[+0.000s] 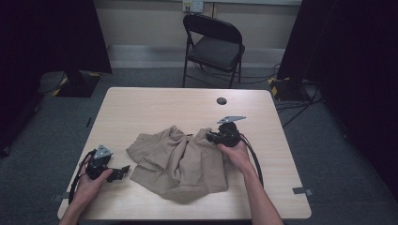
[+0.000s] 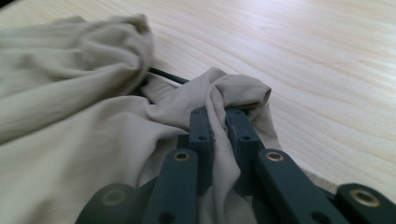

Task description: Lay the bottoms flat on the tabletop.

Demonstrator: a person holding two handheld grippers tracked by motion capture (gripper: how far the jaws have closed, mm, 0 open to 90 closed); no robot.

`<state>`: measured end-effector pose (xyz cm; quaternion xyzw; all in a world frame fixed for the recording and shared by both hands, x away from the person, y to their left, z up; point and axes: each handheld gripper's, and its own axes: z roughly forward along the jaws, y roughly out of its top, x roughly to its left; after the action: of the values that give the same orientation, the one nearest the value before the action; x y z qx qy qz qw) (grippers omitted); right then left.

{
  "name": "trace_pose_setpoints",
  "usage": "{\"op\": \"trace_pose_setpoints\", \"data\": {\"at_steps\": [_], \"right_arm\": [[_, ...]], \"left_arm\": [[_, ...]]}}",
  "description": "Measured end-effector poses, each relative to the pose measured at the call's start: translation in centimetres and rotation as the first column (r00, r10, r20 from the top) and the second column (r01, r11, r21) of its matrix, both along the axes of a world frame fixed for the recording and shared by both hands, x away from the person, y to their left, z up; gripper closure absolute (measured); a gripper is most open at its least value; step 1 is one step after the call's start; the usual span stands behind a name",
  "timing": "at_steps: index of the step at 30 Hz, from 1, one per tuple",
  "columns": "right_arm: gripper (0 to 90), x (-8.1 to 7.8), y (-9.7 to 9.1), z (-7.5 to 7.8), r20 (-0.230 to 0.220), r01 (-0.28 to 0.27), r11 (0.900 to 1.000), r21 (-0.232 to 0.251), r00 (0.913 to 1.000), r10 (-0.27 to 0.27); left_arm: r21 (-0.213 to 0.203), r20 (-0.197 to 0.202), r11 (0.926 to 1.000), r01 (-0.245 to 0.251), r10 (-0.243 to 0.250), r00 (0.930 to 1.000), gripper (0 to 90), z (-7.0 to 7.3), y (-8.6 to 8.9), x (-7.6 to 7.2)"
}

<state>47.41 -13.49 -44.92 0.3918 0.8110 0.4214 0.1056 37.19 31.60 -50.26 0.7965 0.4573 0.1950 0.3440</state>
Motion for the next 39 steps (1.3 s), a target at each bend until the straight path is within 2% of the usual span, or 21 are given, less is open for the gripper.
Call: {"op": "trace_pose_setpoints", "data": {"at_steps": [2, 4, 7, 8, 11, 12, 13, 17, 18, 20, 21, 24, 27, 29, 30, 33, 34, 35, 36, 38, 39], "right_arm": [[82.9, -0.3, -0.2, 0.3, 0.006, -0.013, 0.9999, 0.010, 0.9999, 0.013], [83.0, -2.0, -0.9, 1.8, 0.031, -0.047, 0.9984, 0.030, 0.9984, 0.046], [83.0, -2.9, -1.3, 2.4, 0.053, -0.063, 0.9973, 0.036, 0.9967, 0.061], [83.0, -4.2, -1.6, 3.1, 0.083, -0.081, 0.9957, 0.045, 0.9935, 0.077], [83.0, -5.6, -1.9, 3.6, 0.104, -0.098, 0.9934, 0.059, 0.9904, 0.092], [83.0, -7.0, -2.1, 3.8, 0.112, -0.127, 0.9906, 0.053, 0.9864, 0.120], [83.0, -7.0, -2.1, 3.8, 0.112, -0.127, 0.9906, 0.053, 0.9864, 0.120], [83.0, -9.1, -2.5, 2.8, 0.093, -0.156, 0.9869, 0.042, 0.9841, 0.151], [82.9, -10.1, -2.7, 1.6, 0.068, -0.175, 0.9843, 0.024, 0.9826, 0.173], [82.6, -10.8, -2.8, 0.4, 0.043, -0.192, 0.9814, 0.009, 0.9806, 0.191], [82.6, -10.8, -2.8, 0.4, 0.043, -0.192, 0.9814, 0.009, 0.9806, 0.191], [82.6, -11.3, -3.3, -2.1, -0.015, -0.194, 0.9808, -0.022, 0.9810, 0.193], [82.8, -11.3, -3.5, -3.3, -0.037, -0.177, 0.9828, -0.054, 0.9839, 0.175], [83.1, -11.3, -3.5, -3.9, -0.027, -0.177, 0.9820, -0.065, 0.9841, 0.176], [83.1, -11.5, -3.3, -3.7, -0.005, -0.189, 0.9751, -0.116, 0.9818, 0.190], [82.3, -11.5, -3.2, -3.7, -0.008, -0.185, 0.9755, -0.119, 0.9826, 0.185], [78.9, -11.5, -3.4, -3.7, -0.018, -0.174, 0.9793, -0.103, 0.9847, 0.173], [66.1, -11.7, -3.7, -3.5, -0.019, -0.156, 0.9841, -0.084, 0.9877, 0.155], [66.1, -11.7, -3.7, -3.5, -0.019, -0.156, 0.9841, -0.084, 0.9877, 0.155], [53.0, -11.6, -4.2, -2.4, -0.011, -0.119, 0.9910, -0.062, 0.9929, 0.119], [53.0, -11.6, -4.2, -2.4, -0.011, -0.119, 0.9910, -0.062, 0.9929, 0.119]], "left_arm": [[0.004, -0.001, 1.0000, 0.003, -0.003, 1.0000, 5.4, 0.0, 0.0, 0.0], [-0.003, -0.001, 1.0000, -0.003, 0.003, 1.0000, 5.5, 0.0, 0.0, 0.0], [-0.001, 0.000, 1.0000, -0.002, 0.002, 1.0000, 5.4, 0.0, 0.0, 0.0], [-0.002, 0.000, 1.0000, -0.003, 0.003, 1.0000, 5.4, 0.0, 0.0, 0.0], [-0.002, 0.000, 1.0000, -0.003, 0.003, 1.0000, 5.4, 0.0, 0.0, 0.0], [-0.002, 0.000, 1.0000, -0.003, 0.003, 1.0000, 5.5, 0.0, 0.0, 0.0], [-0.002, 0.000, 1.0000, -0.003, 0.003, 1.0000, 5.4, 0.0, 0.0, 0.0], [-0.002, 0.000, 1.0000, -0.004, 0.004, 1.0000, 5.5, 0.0, 0.0, 0.0], [0.000, 0.002, 1.0000, -0.006, 0.006, 1.0000, 5.4, 0.0, -0.1, 0.0], [0.002, 0.002, 1.0000, -0.007, 0.007, 1.0000, 5.4, 0.0, -0.1, 0.0], [0.002, 0.002, 1.0000, -0.007, 0.007, 1.0000, 5.4, 0.0, -0.1, 0.0], [0.001, 0.002, 1.0000, -0.007, 0.007, 1.0000, 5.4, 0.0, -0.1, 0.0], [0.008, 0.002, 0.9999, -0.009, 0.009, 1.0000, 5.6, 0.0, -0.1, -0.1], [0.010, 0.004, 0.9999, -0.012, 0.012, 0.9999, 6.1, 0.0, -0.1, -0.1], [0.004, 0.006, 0.9997, -0.023, 0.023, 0.9997, 7.3, 0.0, -0.1, -0.2], [0.003, -0.002, 0.9996, -0.029, 0.029, 0.9996, 9.6, 0.1, -0.2, -0.2], [0.003, -0.006, 0.9992, -0.039, 0.039, 0.9992, 9.6, 0.2, -0.3, -0.2], [0.008, -0.008, 0.9993, -0.035, 0.035, 0.9993, 17.5, 0.4, -0.3, -0.2], [0.026, -0.017, 0.9992, -0.029, 0.030, 0.9994, 17.5, 0.6, -0.4, -0.1], [0.024, -0.039, 0.9989, -0.040, 0.041, 0.9984, 15.6, 0.7, -0.9, 0.0], [0.024, -0.039, 0.9989, -0.040, 0.041, 0.9984, 16.5, 0.7, -0.9, 0.0]]}}
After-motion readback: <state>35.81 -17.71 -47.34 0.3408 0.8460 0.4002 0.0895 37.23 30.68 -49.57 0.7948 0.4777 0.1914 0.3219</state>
